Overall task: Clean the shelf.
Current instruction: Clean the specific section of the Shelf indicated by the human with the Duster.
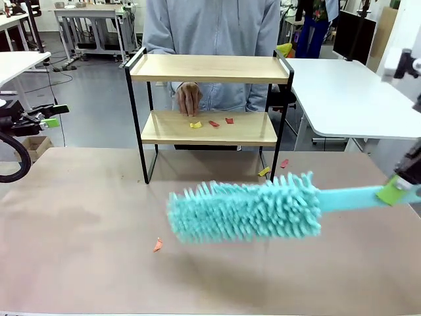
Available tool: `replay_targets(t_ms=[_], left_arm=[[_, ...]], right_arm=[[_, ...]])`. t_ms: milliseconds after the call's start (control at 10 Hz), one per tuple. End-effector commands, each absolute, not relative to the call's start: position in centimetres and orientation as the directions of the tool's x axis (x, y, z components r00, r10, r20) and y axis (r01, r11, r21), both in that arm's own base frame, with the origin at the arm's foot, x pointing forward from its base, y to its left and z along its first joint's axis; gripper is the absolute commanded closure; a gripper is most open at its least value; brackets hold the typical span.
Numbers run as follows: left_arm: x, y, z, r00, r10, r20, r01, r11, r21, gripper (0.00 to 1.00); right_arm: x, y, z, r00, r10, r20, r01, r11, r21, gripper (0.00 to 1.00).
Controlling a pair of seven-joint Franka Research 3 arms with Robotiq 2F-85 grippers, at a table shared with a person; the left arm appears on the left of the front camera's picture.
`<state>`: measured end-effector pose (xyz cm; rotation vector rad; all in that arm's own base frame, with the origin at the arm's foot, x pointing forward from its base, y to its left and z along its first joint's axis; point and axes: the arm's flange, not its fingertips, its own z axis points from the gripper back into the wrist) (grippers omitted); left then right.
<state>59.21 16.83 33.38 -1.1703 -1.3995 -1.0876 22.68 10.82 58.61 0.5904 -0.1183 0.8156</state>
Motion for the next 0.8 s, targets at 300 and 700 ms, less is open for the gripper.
replay_targets(t_ms=[300,700], left_arm=[[59.1,16.7,33.7,-0.066,0.118,0.991,0.989,0.137,0.049,0.0],[59.1,16.7,33.7,-0.066,0.118,0.991,0.989,0.137,0.049,0.0]], right_arm=[[22.7,22.3,58.2,0.824,0.324,0.465,-0.535,0.716,0.449,0.87],[24.7,28.1,55.6,0.815,0.065,0.576,-0.34,0.859,0.384,0.87]])
